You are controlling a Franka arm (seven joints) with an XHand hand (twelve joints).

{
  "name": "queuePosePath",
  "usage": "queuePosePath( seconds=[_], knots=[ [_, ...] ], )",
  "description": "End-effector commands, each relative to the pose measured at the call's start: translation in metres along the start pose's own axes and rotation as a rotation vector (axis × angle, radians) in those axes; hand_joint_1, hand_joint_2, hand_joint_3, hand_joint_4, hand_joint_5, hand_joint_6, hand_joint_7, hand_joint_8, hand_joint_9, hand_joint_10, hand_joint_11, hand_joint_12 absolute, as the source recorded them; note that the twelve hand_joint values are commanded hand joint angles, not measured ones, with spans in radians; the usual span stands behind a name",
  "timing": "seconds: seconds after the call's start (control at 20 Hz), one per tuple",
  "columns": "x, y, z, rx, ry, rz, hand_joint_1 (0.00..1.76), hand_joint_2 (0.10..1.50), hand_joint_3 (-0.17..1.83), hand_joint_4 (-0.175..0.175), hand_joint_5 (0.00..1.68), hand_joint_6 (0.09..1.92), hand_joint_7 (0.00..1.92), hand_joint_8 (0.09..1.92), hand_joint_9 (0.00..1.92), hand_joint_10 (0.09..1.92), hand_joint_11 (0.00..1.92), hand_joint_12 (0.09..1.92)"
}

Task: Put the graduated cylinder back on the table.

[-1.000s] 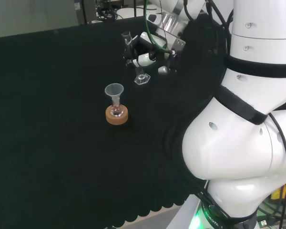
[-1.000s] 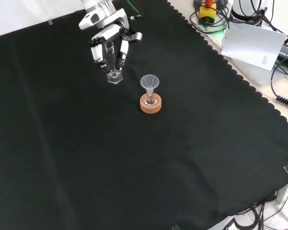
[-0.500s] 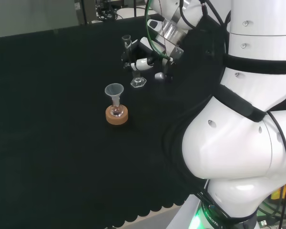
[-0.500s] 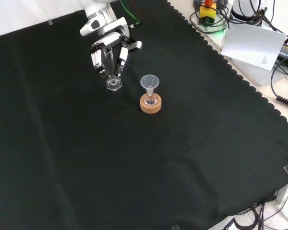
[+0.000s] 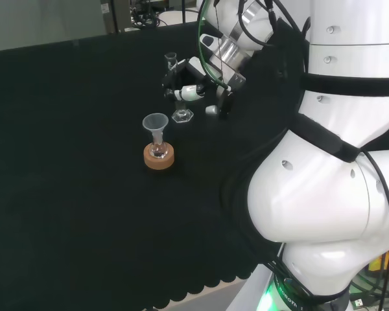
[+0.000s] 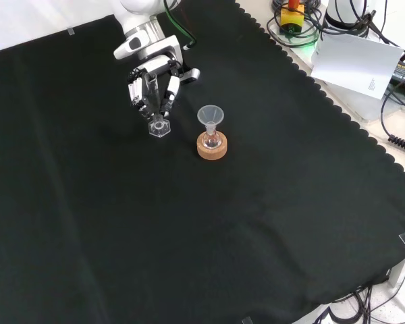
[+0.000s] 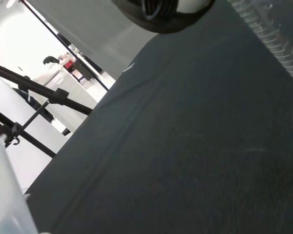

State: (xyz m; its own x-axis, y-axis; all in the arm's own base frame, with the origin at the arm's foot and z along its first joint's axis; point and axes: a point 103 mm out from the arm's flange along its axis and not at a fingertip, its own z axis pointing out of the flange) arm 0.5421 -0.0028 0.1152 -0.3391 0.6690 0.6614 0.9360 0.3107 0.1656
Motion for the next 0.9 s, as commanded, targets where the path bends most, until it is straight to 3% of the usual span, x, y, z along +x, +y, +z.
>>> queuePosePath(
  seconds=[0.05,0.9],
  knots=[
    [-0.007,0.004,0.009,-0.004,0.012,-0.011,1.3,1.01,0.0,-0.175,1.21,0.61,1.26,0.57,1.61,0.09,1.2,0.75],
    [-0.023,0.006,0.021,0.028,0.036,-0.022,1.3,1.01,0.0,-0.175,1.2,0.63,1.25,0.59,1.59,0.09,1.19,0.76]
  ],
)
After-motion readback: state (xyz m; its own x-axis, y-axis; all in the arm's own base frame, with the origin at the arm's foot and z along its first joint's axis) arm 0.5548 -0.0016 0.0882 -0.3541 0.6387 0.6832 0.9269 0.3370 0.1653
